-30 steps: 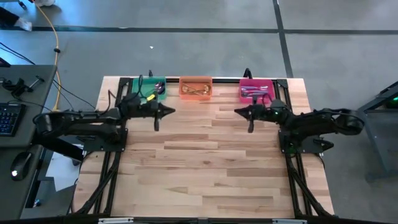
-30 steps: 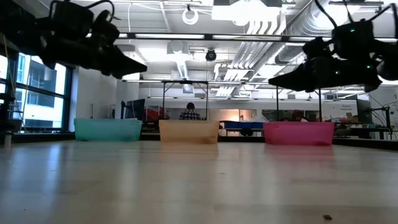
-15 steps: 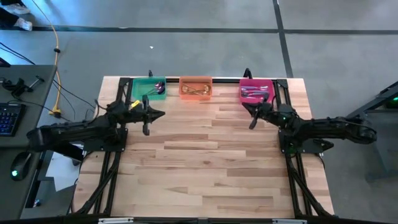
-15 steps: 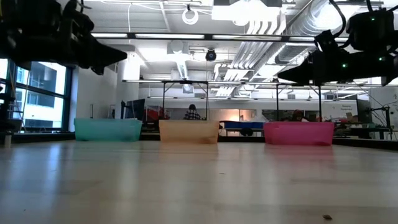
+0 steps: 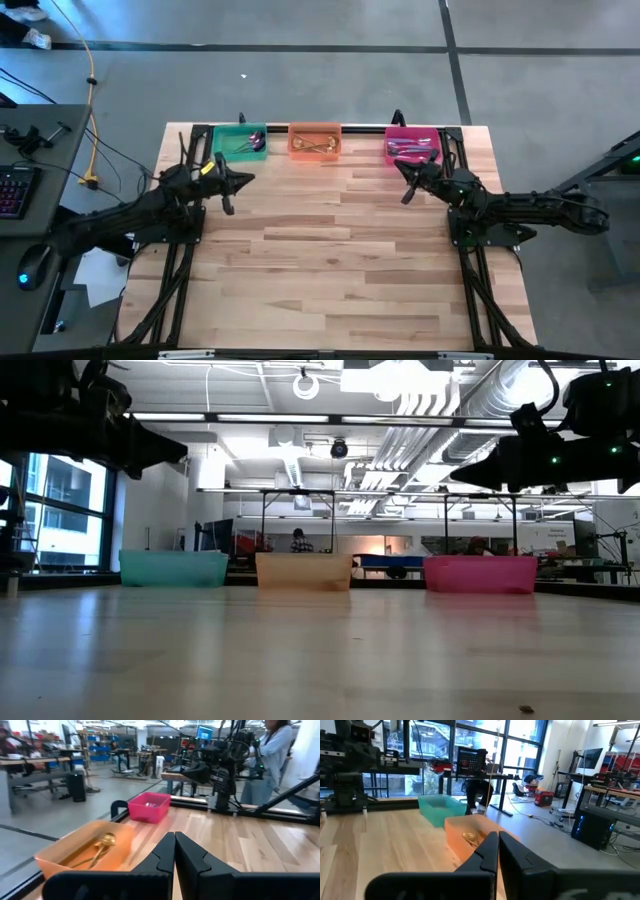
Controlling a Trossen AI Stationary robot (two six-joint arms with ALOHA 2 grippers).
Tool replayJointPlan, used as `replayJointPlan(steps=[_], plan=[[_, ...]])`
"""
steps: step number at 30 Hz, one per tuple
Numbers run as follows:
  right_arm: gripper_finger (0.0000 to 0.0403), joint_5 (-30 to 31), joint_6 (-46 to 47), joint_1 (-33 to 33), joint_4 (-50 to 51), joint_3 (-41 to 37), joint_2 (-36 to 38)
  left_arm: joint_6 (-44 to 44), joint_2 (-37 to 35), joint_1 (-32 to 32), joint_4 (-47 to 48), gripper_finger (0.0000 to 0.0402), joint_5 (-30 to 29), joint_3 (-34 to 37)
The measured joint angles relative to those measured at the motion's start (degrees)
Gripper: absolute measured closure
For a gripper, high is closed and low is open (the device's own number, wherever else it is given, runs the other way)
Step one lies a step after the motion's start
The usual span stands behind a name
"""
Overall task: Sort silverware by color (type)
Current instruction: Return to Home Position
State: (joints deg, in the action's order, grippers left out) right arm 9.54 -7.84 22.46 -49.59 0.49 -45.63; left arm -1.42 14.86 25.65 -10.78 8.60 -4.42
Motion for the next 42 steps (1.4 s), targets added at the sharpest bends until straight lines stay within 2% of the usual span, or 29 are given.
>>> replayJointPlan(steps=[5,8,13,18,22,27,31,35,38,42], plan=[[0.0403,-0.02,0.37,-0.02,-0.61,0.00,-0.02,-0.68,-5.26,0.01,-0.91,0.0401,-2.54,3.81],[0.0403,-0.04,0.32,-0.01,-2.27,-0.02,0.00,-1.44,-7.18,-0.44,2.58,0.0401,-5.59,3.75],[0.0403,-0.13,0.11,-0.02,-4.81,-0.02,0.17,-0.36,-9.30,-2.82,3.04,0.0401,-7.36,3.75],[0.0403,-1.68,-1.82,-1.86,-4.81,-0.02,4.71,1.06,-11.53,-5.92,5.17,0.0401,-12.34,3.75],[0.0403,0.78,-3.13,-4.87,1.67,-0.02,10.98,0.42,-12.28,-8.02,7.29,0.0401,-12.77,3.75],[0.0403,8.02,-5.63,-9.76,13.95,-0.02,21.43,0.20,-12.27,-10.22,8.01,0.0401,-14.36,3.73],[0.0403,8.02,-6.04,-12.15,24.98,-0.02,32.58,0.47,-12.27,-11.21,7.97,0.0401,-14.47,3.73],[0.0403,8.08,-5.76,-11.39,38.74,-0.02,45.61,0.17,-12.27,-11.75,7.95,0.0401,-14.33,3.73],[0.0403,6.66,-4.34,-9.30,43.29,0.07,44.78,0.13,-12.34,-12.21,7.97,0.0401,-13.61,3.73],[0.0403,-0.21,1.42,-3.88,47.08,0.00,44.24,0.14,-12.28,-12.37,7.43,0.0401,-12.57,3.73]])
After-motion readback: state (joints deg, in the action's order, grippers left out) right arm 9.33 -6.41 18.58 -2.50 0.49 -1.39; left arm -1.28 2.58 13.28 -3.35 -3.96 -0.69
